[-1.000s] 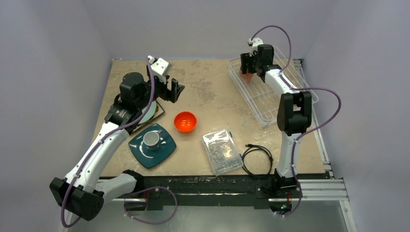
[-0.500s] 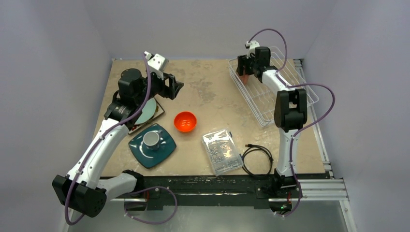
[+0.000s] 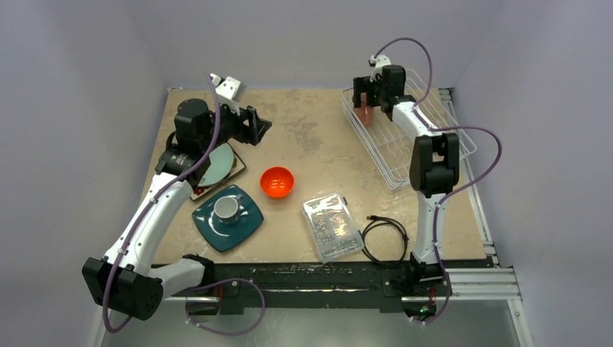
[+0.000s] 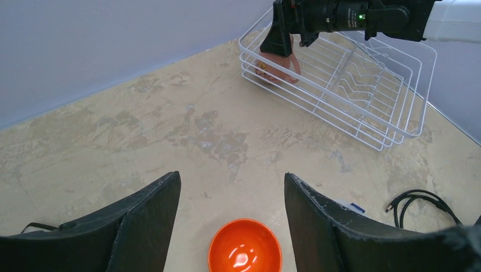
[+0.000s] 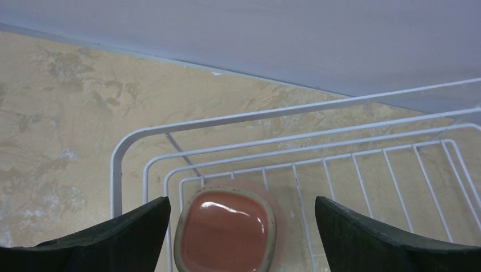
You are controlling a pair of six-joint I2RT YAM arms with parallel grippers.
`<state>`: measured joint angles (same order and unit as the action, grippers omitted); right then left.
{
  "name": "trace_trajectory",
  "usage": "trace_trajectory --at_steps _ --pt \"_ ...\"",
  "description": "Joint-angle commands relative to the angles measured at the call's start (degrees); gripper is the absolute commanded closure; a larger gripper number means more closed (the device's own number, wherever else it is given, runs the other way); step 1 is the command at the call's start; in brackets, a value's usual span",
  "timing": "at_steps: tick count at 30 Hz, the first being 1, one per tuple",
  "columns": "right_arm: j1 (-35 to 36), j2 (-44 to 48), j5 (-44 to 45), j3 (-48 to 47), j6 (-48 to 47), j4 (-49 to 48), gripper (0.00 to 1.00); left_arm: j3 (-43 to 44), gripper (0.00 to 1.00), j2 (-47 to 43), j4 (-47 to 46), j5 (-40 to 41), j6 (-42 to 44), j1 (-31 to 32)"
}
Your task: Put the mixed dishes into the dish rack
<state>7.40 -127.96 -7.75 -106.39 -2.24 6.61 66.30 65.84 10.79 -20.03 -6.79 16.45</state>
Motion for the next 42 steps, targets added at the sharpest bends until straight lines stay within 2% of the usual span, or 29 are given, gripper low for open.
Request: trace_trajectory --at_steps 1,5,9,11,16,22,25,28,34,38,42 --pt "0.06 5.48 4.92 -1.46 4.32 -0.27 0.01 3.05 0.35 0.11 -2.02 -1.78 -1.04 -0.63" --pt "0.05 12.05 6.93 2.43 7.16 -0.48 0.01 3.04 0.35 0.72 -2.19 -1.83 -1.16 -0.63" --pt "0.12 17.27 9.87 5.5 21.45 5.72 0.01 3.84 0.37 1.71 -2.06 -2.77 -2.43 -0.78" --pt "1.25 21.82 9.66 10.78 26.18 7.19 0.01 3.77 0.39 1.67 -2.04 -2.86 -2.69 -0.8" --pt "11.56 37.92 19.34 26.83 21.38 4.65 0.01 3.44 0.4 1.95 -2.45 -2.59 -3.58 -0.8" --pt "20.83 49.9 9.22 39.55 22.51 6.45 0.01 3.61 0.4 2.66 -2.24 -2.73 -4.27 -0.8" --pt "26.67 52.8 10.63 44.68 24.76 7.13 0.01 3.49 0.4 2.57 -2.02 -2.32 -4.64 -0.72" --pt "29.41 55.16 9.39 50.14 28.09 5.67 0.01 2.95 0.41 2.28 -2.08 -1.62 -5.46 0.22" --pt "30.39 60.94 12.84 52.36 28.93 8.76 0.01 2.78 0.39 3.89 2.71 11.28 -1.42 11.66" --pt "30.39 66.38 20.06 51.55 29.07 14.09 0.01 3.31 0.35 8.9 7.66 21.61 -12.54 16.12" --pt "30.36 71.25 23.48 52.12 28.74 17.19 0.01 6.1 0.35 16.94 14.33 30.52 -20.61 18.57"
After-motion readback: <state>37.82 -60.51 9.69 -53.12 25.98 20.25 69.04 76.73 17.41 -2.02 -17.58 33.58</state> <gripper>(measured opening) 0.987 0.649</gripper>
